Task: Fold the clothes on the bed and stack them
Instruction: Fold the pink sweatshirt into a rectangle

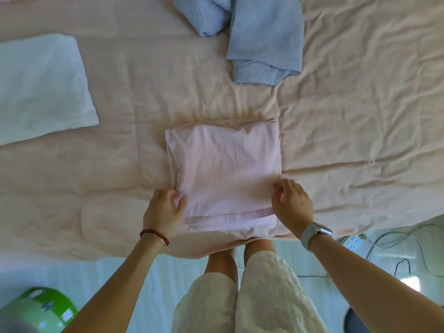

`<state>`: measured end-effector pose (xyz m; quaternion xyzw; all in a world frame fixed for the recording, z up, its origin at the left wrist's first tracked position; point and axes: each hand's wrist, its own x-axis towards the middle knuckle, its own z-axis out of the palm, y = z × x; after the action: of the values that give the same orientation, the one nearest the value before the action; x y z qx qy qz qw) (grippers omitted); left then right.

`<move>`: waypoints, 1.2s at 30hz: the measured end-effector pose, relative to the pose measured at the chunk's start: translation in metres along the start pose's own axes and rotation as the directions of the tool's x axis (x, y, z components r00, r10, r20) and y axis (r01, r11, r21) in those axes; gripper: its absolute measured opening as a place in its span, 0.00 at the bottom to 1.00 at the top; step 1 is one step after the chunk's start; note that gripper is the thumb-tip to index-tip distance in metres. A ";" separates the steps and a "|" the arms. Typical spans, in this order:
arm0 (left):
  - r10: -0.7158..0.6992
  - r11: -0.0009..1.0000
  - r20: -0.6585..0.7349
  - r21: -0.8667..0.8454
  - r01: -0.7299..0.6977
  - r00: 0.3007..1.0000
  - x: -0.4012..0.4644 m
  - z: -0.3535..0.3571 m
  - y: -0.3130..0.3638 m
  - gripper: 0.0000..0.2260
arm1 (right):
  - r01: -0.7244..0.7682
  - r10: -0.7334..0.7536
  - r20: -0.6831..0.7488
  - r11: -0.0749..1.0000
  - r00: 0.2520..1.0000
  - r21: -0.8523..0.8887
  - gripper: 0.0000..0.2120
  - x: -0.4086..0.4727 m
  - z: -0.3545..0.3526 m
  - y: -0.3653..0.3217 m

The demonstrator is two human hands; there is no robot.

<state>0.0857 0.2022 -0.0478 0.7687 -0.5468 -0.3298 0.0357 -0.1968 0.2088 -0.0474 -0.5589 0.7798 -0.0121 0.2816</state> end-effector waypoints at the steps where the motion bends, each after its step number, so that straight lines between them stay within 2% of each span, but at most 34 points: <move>1: -0.075 0.992 -0.035 -0.109 0.070 0.997 0.010 0.002 0.007 0.12 | -0.025 0.027 -0.061 0.999 0.998 0.035 0.07 0.008 -0.003 -0.007; 4: -0.249 0.861 -0.041 -0.467 0.202 0.968 0.044 0.003 0.038 0.20 | -0.007 0.029 -0.130 0.986 0.991 0.166 0.11 0.033 -0.009 -0.023; 6: -0.317 0.754 -0.059 -0.621 0.214 0.947 0.069 -0.001 0.057 0.21 | -0.038 0.047 -0.016 0.930 0.999 0.365 0.15 0.052 -0.011 -0.030; 8: -0.328 0.771 -0.058 -0.593 0.232 0.943 0.094 -0.004 0.065 0.24 | -0.183 0.113 0.164 0.834 0.980 0.520 0.14 0.071 -0.012 -0.033; 10: -0.330 0.802 -0.081 -0.549 0.234 0.940 0.110 -0.005 0.067 0.18 | -0.262 0.137 0.260 0.798 0.956 0.542 0.08 0.082 -0.011 -0.033; 13: -0.327 0.762 -0.110 -0.618 0.193 0.939 0.121 -0.009 0.065 0.01 | -0.279 0.151 0.268 0.791 0.951 0.544 0.20 0.082 -0.010 -0.028; 16: -0.334 0.744 -0.191 -0.654 0.134 0.923 0.123 -0.013 0.056 0.12 | -0.292 0.123 0.326 0.789 0.937 0.540 0.26 0.074 -0.008 -0.019; 19: -0.379 0.708 -0.208 -0.693 0.138 0.902 0.120 -0.008 0.057 0.08 | -0.313 0.070 0.413 0.769 0.908 0.557 0.37 0.063 -0.007 -0.013; 21: -0.412 0.647 -0.133 -0.739 0.186 0.902 0.113 0.000 0.059 0.04 | -0.333 0.068 0.446 0.766 0.892 0.550 0.40 0.060 -0.007 -0.008; 24: -0.404 0.565 0.046 -0.773 0.289 0.914 0.098 0.010 0.048 0.21 | -0.255 -0.010 0.461 0.823 0.888 0.508 0.39 0.053 -0.005 -0.004; 26: -0.389 0.586 0.116 -0.734 0.343 0.914 0.089 0.012 0.043 0.27 | -0.289 -0.028 0.459 0.742 0.888 0.605 0.39 0.051 -0.006 -0.010; 28: -0.374 0.621 0.154 -0.691 0.370 0.915 0.084 0.012 0.040 0.24 | -0.334 0.006 0.430 0.641 0.903 0.691 0.34 0.060 -0.007 -0.020; 29: -0.362 0.629 0.150 -0.689 0.360 0.920 0.083 0.013 0.040 0.20 | -0.356 0.043 0.427 0.628 0.903 0.692 0.31 0.068 -0.007 -0.024; 31: -0.334 0.654 0.108 -0.688 0.313 0.936 0.082 0.014 0.044 0.15 | -0.392 0.111 0.434 0.663 0.894 0.638 0.23 0.083 -0.006 -0.031; 34: -0.312 0.747 -0.103 -0.641 0.177 0.944 0.082 0.019 0.056 0.10 | -0.259 0.072 0.316 0.753 0.946 0.605 0.07 0.091 -0.006 -0.034; 36: -0.314 0.766 -0.220 -0.633 0.110 0.923 0.085 0.023 0.065 0.08 | -0.167 0.064 0.184 0.766 0.981 0.621 0.07 0.093 -0.013 -0.033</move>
<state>0.0358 0.1099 -0.0780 0.8155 -0.3066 -0.3637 0.3297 -0.1947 0.1107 -0.0656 -0.3817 0.7394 -0.2137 0.5118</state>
